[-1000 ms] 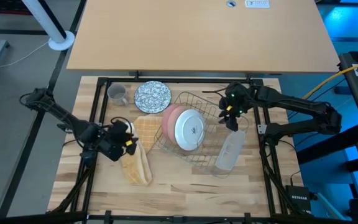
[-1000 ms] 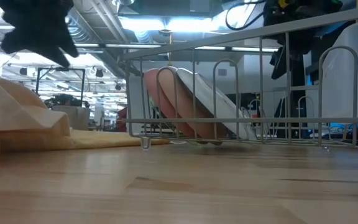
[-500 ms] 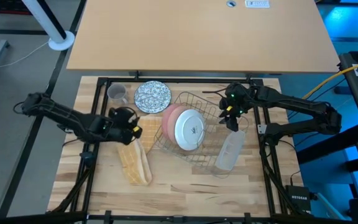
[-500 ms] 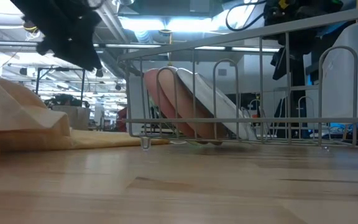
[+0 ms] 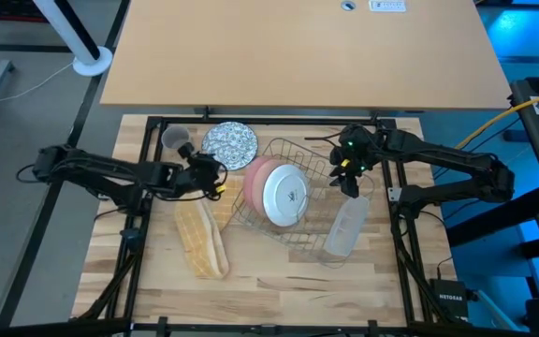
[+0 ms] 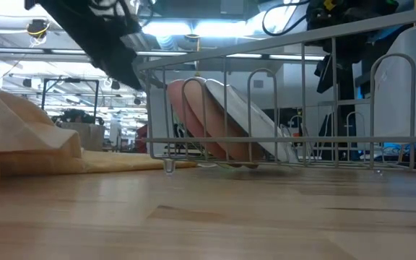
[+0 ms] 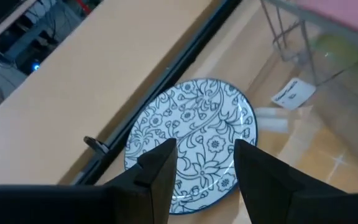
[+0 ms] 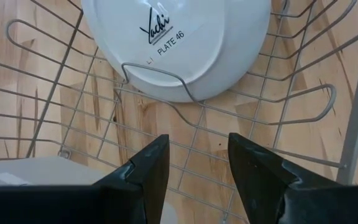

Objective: Sort dishes
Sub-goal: Put the blue patterned white plate into the dish rack

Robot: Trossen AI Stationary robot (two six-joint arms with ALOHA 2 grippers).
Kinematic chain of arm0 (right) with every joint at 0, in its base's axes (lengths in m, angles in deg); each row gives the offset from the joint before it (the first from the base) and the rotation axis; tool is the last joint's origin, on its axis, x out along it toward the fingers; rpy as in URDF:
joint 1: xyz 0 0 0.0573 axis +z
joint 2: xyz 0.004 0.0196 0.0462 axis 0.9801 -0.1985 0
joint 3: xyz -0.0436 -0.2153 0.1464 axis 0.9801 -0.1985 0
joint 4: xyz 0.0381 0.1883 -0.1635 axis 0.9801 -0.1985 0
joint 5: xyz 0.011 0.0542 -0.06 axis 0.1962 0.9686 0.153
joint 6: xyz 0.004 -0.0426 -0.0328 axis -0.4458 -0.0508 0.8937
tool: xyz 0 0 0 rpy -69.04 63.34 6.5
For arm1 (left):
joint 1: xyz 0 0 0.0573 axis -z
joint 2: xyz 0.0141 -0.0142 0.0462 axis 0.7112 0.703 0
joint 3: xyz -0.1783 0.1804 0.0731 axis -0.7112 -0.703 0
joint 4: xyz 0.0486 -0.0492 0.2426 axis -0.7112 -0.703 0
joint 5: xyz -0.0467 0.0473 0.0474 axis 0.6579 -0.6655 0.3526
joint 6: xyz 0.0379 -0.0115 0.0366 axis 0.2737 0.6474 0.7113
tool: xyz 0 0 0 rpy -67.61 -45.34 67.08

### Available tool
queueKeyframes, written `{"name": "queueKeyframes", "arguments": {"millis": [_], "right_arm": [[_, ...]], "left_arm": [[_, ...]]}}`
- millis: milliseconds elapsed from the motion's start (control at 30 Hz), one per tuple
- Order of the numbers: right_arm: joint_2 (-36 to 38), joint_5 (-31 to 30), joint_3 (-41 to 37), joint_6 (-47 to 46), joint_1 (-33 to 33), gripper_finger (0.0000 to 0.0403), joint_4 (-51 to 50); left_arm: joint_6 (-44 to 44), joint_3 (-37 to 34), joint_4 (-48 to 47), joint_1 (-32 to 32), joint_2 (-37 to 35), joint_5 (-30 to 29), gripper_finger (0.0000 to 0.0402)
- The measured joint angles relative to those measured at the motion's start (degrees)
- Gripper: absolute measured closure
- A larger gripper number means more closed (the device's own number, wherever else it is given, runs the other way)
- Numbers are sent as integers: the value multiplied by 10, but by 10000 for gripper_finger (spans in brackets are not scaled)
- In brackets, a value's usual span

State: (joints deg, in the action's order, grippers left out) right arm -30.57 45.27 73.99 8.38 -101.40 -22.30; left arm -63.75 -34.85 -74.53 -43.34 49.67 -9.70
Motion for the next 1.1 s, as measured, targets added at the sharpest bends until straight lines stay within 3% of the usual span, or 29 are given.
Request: {"name": "queueKeyframes", "arguments": {"millis": [267, 400, 533, 800, 1100], "right_arm": [[0, 0, 0, 4, 0, 233, 0], [0, 0, 0, 4, 0, 233, 0], [0, 0, 0, 4, 0, 233, 2], [0, 0, 0, 4, 0, 233, 3], [0, 0, 0, 4, 0, 233, 4]], "left_arm": [[128, 0, 13, -51, 62, 18, 253], [191, 0, 14, -77, 91, 69, 253], [223, 0, 27, -102, 124, 126, 253], [261, 0, 29, -133, 174, 162, 253], [297, 0, 7, -152, 180, 189, 253]]}}
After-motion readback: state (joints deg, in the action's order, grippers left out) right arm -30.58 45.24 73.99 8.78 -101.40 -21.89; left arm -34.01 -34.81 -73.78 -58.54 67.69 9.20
